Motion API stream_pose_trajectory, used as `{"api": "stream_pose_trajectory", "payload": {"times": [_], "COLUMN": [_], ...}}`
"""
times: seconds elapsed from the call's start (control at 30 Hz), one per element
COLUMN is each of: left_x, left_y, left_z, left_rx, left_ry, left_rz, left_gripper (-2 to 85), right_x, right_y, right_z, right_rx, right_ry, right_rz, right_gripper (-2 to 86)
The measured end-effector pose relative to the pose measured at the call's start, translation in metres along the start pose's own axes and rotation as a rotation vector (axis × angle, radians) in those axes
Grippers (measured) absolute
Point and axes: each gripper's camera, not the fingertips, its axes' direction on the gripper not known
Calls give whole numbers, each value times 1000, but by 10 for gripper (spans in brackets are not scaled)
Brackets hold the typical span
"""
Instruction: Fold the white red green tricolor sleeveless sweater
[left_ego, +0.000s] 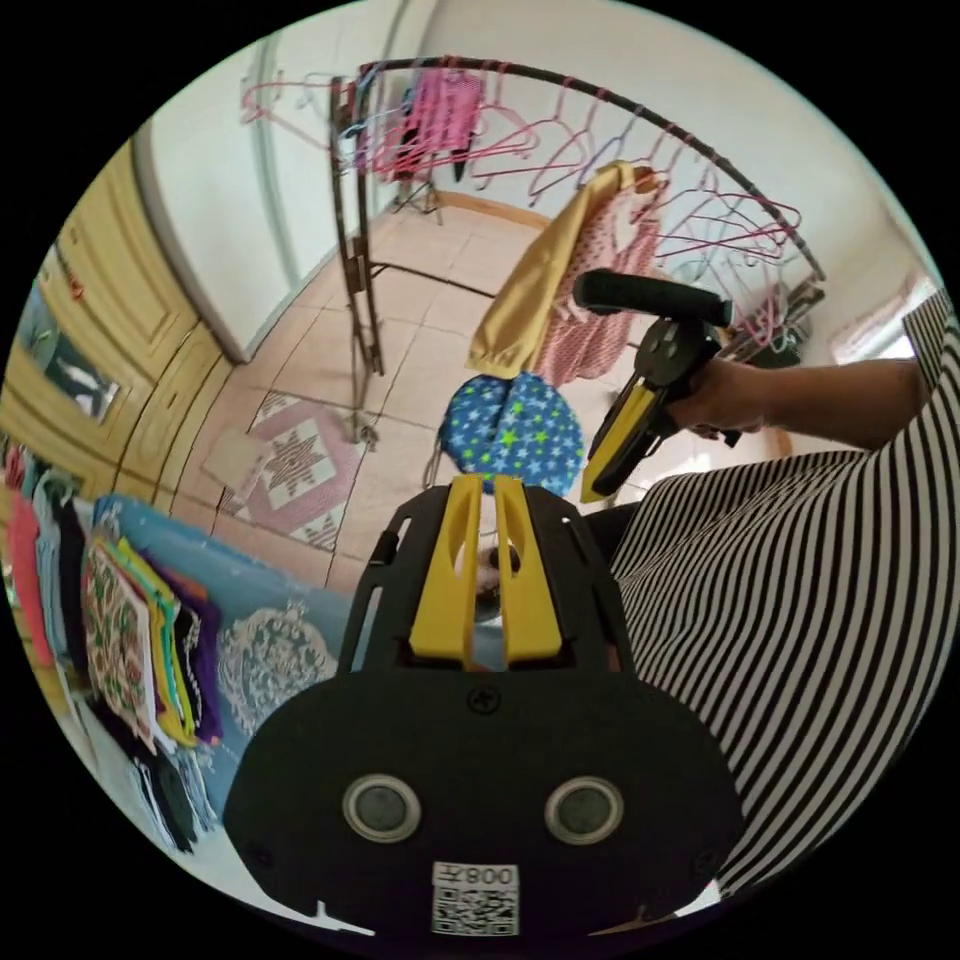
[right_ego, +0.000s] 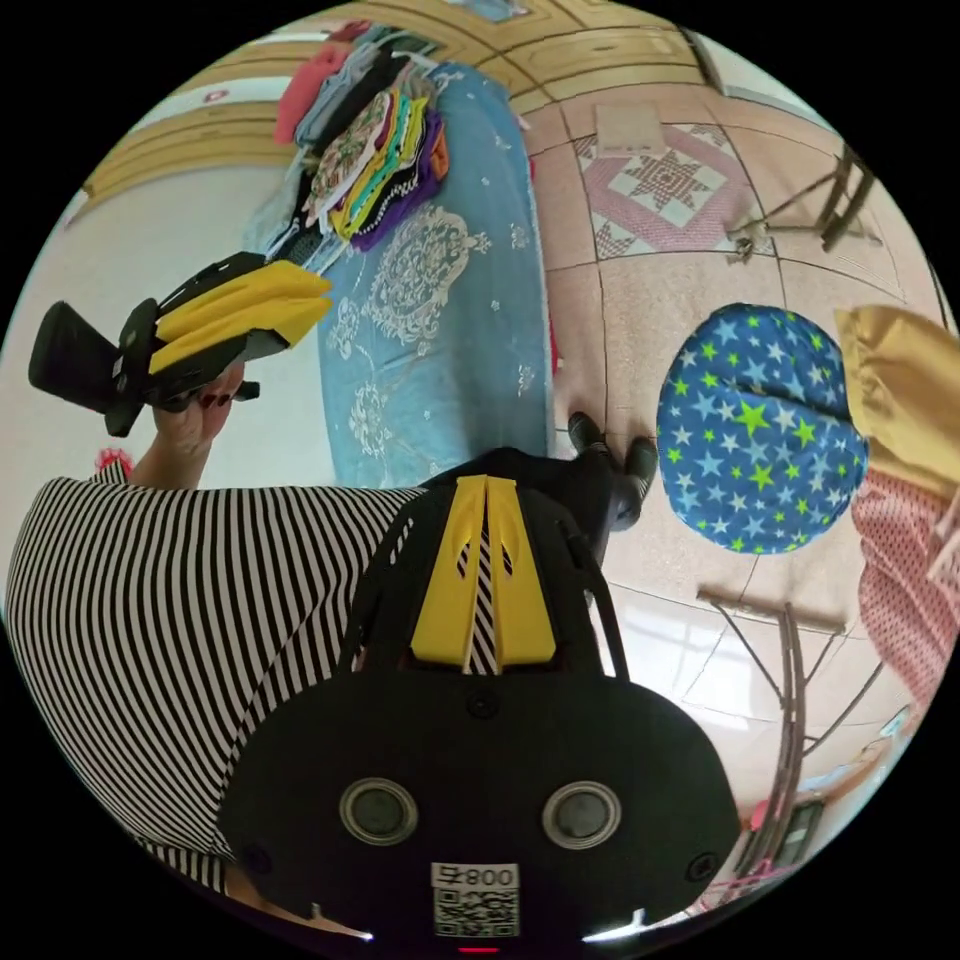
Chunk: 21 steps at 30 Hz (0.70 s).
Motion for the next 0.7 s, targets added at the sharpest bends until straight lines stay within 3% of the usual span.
{"api": "stream_pose_trajectory", "payload": {"times": [0.33,0.5,0.7], "left_x": [53,80,92], "left_y": [-169,-233,-298], "left_z": [45,87,130], "left_rx": [90,71,58], "left_ry": [110,81,0], "left_rz": [161,211,205], "left_gripper": [60,63,64], "right_x": [97,147,201], "right_y": [201,297,408], "right_z": [-103,-146,-186], "right_rx": [209,254,337], "right_ry": [-57,-3,-72], "right_rz": [54,121,239], "right_gripper": [1,2,2]}}
